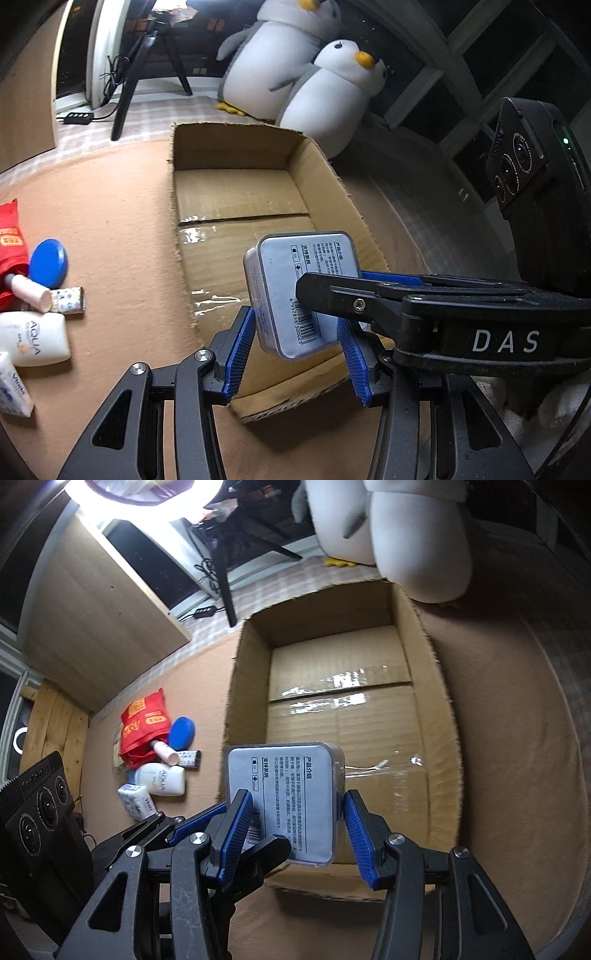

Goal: Organize objects
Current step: 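Carry the white tin with the right tool into the cardboard box and release, then move the right tool back and grasp the pink COGI bottle, then grasp the Vinda tissue pack with the left tool while the right tool holds the pink bottle, then carry both items over the box and release them inside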

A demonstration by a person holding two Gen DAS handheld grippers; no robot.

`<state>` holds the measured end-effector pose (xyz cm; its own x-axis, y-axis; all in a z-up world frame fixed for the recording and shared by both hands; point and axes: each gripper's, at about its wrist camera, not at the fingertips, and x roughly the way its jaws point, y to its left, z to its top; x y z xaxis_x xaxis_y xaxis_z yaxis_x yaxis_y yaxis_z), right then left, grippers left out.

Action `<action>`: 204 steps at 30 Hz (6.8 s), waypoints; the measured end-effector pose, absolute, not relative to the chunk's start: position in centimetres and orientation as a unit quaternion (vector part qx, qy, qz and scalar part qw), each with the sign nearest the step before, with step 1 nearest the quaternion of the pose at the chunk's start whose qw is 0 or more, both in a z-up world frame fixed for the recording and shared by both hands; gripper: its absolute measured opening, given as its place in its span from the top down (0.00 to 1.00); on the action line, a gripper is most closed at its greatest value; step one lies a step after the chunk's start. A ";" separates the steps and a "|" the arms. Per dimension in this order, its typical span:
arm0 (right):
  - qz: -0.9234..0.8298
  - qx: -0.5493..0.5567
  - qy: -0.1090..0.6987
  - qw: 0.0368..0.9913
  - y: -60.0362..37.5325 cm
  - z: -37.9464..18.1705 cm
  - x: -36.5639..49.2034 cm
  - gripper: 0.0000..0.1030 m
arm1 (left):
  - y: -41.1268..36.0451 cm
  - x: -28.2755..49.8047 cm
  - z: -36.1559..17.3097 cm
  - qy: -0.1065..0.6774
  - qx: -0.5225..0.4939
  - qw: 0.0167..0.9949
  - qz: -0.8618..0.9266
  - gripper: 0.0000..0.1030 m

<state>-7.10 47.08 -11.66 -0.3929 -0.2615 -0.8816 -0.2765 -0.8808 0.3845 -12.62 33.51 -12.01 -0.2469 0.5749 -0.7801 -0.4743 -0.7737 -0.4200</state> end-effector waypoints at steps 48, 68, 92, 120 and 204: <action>0.833 -0.532 0.148 -0.036 36.3 -9.1 -12.1 0.34 | 12.2 -11.6 -11.4 -0.065 -0.508 0.196 0.836 0.21; 0.793 -0.598 0.048 -0.105 26.4 -14.2 -22.3 0.57 | 3.7 -12.7 -13.0 -0.086 -0.511 0.132 0.845 0.22; 0.770 -0.628 0.024 -0.109 24.3 -17.1 -23.8 0.76 | 5.6 -16.6 -14.4 -0.042 -0.520 0.144 0.841 0.22; 0.761 -0.617 0.193 -0.049 30.6 -17.9 -14.9 0.81 | 4.7 -18.0 -17.3 -0.037 -0.552 0.162 0.817 0.53; 0.857 -0.489 0.165 0.017 40.9 -8.1 -6.0 0.82 | 21.4 -15.9 -8.8 0.027 -0.464 0.256 0.847 0.26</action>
<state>-5.97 40.86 -8.06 -0.5222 -0.1328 -0.8424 -0.1903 -0.9448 0.2668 -15.88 21.36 -8.75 -0.4379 0.4095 -0.8003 -0.4590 -0.8673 -0.1927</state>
